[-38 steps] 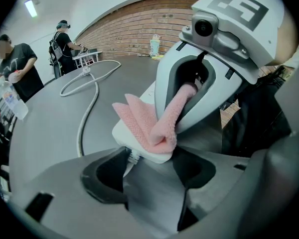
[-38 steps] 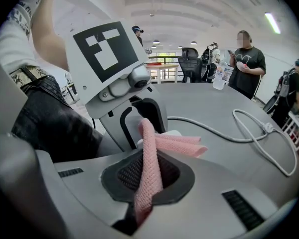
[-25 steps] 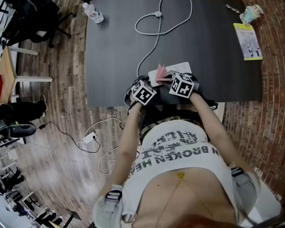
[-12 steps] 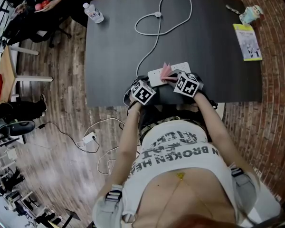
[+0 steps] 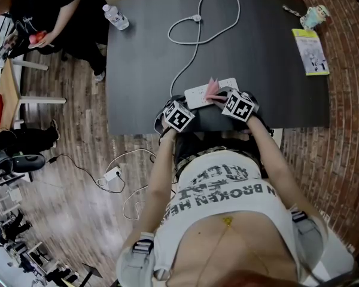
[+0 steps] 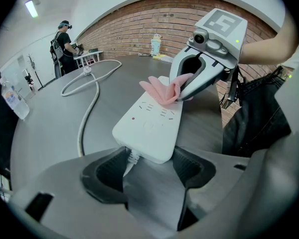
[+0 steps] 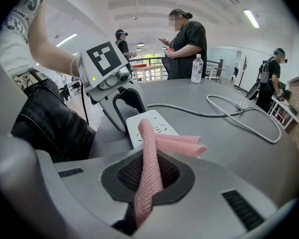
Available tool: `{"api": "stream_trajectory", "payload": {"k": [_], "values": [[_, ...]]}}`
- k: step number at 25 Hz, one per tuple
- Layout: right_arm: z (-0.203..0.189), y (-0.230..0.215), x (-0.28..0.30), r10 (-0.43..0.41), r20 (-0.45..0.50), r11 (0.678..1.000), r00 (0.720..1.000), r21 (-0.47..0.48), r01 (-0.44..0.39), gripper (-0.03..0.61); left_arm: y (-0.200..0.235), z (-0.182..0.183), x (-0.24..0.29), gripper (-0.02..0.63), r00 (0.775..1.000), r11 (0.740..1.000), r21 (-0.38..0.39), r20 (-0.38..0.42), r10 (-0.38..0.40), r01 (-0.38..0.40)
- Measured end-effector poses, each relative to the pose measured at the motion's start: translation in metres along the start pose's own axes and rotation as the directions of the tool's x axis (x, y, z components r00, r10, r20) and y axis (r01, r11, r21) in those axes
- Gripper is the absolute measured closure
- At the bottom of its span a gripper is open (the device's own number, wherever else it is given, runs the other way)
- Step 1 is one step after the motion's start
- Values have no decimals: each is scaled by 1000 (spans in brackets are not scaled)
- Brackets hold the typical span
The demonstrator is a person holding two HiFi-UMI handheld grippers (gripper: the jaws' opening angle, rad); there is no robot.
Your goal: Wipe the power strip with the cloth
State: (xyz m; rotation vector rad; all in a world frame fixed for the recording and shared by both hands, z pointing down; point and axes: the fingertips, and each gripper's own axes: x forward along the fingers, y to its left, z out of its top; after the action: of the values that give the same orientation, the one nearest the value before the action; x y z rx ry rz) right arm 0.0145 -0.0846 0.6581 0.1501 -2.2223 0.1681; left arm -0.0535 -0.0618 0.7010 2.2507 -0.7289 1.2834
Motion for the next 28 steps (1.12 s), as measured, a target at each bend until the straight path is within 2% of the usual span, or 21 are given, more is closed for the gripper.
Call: {"api": "stream_trajectory", "payload": {"k": [28], "values": [[-26, -14, -22, -41, -27, 999, 999, 35, 41, 563, 0, -1, -1, 339, 1000, 1000, -4, -7, 3, -3]]}}
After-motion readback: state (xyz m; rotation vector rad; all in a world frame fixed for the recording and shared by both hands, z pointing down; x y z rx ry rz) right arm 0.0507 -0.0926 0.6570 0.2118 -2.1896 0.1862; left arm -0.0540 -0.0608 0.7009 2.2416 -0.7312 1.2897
